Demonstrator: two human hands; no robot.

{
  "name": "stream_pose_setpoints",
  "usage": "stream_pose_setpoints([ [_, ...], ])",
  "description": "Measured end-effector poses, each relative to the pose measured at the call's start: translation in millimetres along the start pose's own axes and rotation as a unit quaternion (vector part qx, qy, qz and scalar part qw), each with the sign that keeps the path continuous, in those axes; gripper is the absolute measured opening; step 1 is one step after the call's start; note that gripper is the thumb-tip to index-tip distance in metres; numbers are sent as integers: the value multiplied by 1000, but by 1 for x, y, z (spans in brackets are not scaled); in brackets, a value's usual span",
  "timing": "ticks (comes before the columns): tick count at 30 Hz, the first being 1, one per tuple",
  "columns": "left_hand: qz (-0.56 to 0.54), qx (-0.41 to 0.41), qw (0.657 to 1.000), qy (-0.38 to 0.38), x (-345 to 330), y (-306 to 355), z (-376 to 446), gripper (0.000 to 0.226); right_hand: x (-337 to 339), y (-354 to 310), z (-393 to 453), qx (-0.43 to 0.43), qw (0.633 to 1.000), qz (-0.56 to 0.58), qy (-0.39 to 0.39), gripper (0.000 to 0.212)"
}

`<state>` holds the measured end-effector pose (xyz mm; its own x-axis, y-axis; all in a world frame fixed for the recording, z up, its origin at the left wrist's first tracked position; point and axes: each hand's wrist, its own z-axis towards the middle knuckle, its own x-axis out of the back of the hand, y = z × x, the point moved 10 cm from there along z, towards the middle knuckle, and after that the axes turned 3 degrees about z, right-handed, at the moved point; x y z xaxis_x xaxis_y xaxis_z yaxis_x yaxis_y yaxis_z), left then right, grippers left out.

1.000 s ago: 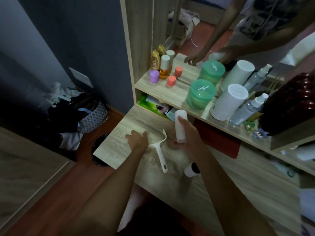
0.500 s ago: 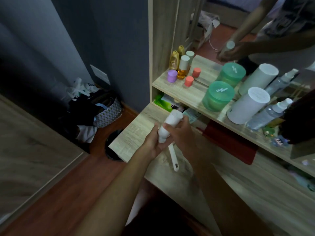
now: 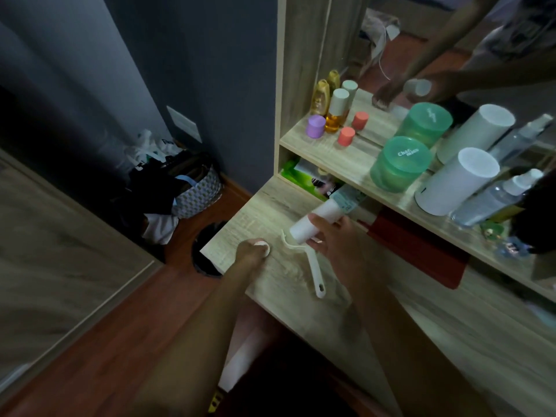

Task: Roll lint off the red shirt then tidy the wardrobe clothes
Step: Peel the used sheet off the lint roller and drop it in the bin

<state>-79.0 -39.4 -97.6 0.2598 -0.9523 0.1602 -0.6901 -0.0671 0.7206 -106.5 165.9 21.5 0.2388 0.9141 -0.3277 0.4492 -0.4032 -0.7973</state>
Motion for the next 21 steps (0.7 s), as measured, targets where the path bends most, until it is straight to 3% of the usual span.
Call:
stream_pose_setpoints([
  [3,189,-127,971,73,15,16,3,13,11,10,-3,-11,1000,21,4,61],
  [10,360,-234,896,118,8,27,7,41,23,19,-5,-30,998,52,0,61],
  [13,313,-239,909,133,9,36,-4,52,15,31,-6,-93,990,106,-18,53],
  [18,187,-310,921,142,14,81,-48,29,-10,49,-13,-144,964,217,-58,20],
  [21,82,-369,920,102,5,106,-93,47,-19,64,-13,-169,949,259,-71,29],
])
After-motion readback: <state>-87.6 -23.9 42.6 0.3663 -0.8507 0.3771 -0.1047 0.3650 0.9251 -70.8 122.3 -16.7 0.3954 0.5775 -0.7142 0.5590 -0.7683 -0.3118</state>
